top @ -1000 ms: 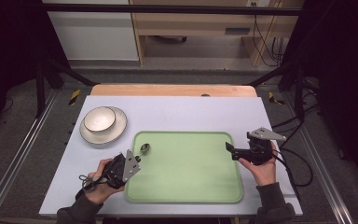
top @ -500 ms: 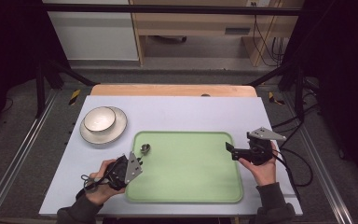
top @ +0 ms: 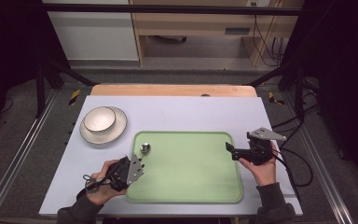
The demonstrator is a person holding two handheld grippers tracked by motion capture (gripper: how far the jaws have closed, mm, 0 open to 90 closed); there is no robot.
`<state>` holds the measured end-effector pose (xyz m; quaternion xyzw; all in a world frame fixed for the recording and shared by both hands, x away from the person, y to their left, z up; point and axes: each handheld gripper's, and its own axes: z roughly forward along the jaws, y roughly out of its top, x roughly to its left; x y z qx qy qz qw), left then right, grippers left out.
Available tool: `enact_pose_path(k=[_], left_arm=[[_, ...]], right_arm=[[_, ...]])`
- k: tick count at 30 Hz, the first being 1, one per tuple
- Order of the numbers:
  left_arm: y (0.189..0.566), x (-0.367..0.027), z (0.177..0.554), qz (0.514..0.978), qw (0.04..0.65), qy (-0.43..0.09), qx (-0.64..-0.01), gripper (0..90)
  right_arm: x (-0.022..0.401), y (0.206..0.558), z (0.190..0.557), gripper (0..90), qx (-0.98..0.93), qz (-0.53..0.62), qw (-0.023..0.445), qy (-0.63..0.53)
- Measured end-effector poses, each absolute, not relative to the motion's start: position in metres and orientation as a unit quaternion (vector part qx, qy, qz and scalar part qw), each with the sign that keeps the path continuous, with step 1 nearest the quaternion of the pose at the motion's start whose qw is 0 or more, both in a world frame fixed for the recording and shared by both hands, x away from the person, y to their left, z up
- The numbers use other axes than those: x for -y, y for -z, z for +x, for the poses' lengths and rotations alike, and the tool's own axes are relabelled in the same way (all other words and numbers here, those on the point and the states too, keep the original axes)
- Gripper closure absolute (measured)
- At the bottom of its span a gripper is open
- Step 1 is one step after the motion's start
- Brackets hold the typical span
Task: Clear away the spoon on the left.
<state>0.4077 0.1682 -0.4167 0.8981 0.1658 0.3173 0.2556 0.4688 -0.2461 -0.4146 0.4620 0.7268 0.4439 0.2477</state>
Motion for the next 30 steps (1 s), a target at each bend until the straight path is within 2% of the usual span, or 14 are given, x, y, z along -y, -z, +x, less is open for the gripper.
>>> enact_pose_path(k=[17, 30], left_arm=[[0.421, -0.1682, 0.4078, 0.903, 0.252, -0.303, -0.168, 59.0], [0.4255, -0.1706, 0.4074, 0.905, 0.253, -0.295, -0.174, 52.4]], right_arm=[[0.2457, 0.4144, 0.4681, 6.1, -0.727, 0.462, 0.246, -0.445], [0.2462, 0.414, 0.4678, 6.0, -0.725, 0.462, 0.248, -0.446]])
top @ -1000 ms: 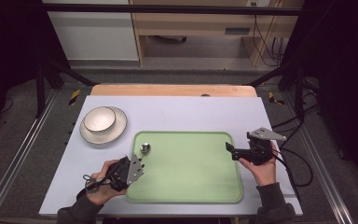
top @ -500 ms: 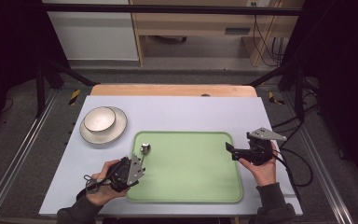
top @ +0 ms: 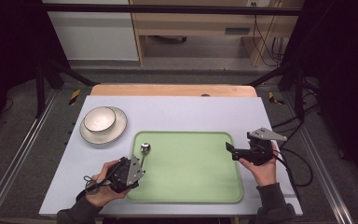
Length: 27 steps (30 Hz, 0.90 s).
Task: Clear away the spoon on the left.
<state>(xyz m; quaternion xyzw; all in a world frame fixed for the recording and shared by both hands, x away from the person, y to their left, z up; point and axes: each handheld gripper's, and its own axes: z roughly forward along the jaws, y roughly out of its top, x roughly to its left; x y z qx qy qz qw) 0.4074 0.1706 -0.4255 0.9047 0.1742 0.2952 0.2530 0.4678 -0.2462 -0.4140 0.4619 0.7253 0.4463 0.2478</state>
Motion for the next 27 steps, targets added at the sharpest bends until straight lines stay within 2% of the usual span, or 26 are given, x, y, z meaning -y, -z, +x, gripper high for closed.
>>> enact_pose_path(k=[14, 27], left_arm=[[0.433, -0.17, 0.408, 0.908, 0.249, -0.289, -0.172, 45.2], [0.44, -0.167, 0.408, 0.919, 0.232, -0.272, -0.165, 33.2]], right_arm=[[0.246, 0.414, 0.468, 6.0, -0.727, 0.461, 0.248, -0.445], [0.247, 0.414, 0.467, 5.9, -0.726, 0.46, 0.249, -0.446]])
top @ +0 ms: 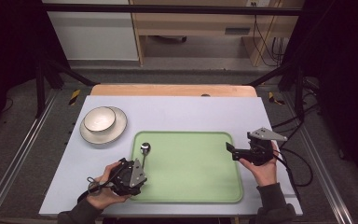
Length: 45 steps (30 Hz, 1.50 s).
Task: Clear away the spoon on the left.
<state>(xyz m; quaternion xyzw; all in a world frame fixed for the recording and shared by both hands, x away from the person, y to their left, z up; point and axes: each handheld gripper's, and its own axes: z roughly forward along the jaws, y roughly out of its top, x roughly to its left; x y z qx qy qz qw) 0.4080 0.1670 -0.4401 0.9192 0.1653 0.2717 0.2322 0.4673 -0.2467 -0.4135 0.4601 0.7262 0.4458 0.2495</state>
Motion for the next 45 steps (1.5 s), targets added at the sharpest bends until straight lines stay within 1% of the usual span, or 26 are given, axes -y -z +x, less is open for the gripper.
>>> enact_pose_path(k=[18, 39, 45], left_arm=[[0.446, -0.1631, 0.4077, 0.928, 0.219, -0.256, -0.157, 19.2], [0.4424, -0.1637, 0.4073, 0.929, 0.238, -0.231, -0.163, 13.6], [0.4398, -0.1649, 0.4076, 0.924, 0.243, -0.238, -0.172, 13.0]], right_arm=[[0.2472, 0.4128, 0.4671, 4.2, -0.724, 0.465, 0.249, -0.444], [0.2476, 0.4128, 0.4681, 1.4, -0.727, 0.468, 0.249, -0.437], [0.2477, 0.4126, 0.468, 1.1, -0.727, 0.469, 0.247, -0.437]])
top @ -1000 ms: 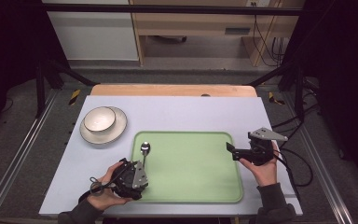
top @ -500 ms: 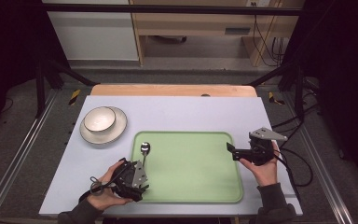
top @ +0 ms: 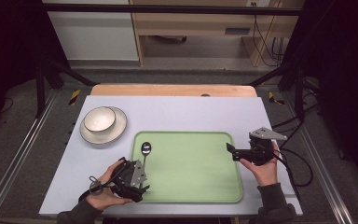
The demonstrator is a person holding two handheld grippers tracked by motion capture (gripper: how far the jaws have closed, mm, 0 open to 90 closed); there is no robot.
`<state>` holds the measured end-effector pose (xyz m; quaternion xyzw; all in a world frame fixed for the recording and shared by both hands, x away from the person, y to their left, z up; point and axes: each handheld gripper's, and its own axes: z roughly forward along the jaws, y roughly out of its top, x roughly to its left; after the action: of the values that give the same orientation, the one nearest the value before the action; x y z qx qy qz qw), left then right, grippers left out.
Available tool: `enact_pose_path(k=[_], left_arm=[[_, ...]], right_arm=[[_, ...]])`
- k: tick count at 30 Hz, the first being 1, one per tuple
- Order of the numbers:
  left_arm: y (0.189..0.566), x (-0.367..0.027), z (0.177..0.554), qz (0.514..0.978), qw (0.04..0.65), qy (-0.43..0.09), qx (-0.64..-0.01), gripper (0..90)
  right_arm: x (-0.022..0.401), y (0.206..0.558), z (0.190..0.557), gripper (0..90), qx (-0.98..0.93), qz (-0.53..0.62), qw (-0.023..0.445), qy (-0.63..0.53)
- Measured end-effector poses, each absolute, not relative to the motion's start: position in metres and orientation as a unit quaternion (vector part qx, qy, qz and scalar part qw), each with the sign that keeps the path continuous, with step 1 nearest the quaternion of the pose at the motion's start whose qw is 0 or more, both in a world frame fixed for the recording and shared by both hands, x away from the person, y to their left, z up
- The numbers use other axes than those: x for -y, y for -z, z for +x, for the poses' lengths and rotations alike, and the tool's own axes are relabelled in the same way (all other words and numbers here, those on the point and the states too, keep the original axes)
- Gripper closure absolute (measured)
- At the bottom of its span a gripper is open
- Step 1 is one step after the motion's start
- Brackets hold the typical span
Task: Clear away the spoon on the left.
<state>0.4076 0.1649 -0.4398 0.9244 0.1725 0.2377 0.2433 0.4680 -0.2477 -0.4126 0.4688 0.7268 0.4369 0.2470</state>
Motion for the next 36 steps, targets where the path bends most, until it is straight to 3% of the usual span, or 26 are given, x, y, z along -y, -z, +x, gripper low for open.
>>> enact_pose_path(k=[11, 23, 36], left_arm=[[0.425, -0.185, 0.416, 0.891, 0.303, -0.245, -0.234, 13.6], [0.414, -0.225, 0.423, 0.805, 0.408, -0.253, -0.349, 15.4], [0.42, -0.264, 0.42, 0.746, 0.447, -0.264, -0.418, 16.8]], right_arm=[[0.251, 0.409, 0.466, 1.1, -0.717, 0.472, 0.254, -0.445], [0.256, 0.405, 0.463, 1.2, -0.709, 0.474, 0.266, -0.449], [0.265, 0.405, 0.462, 1.3, -0.702, 0.483, 0.272, -0.448]])
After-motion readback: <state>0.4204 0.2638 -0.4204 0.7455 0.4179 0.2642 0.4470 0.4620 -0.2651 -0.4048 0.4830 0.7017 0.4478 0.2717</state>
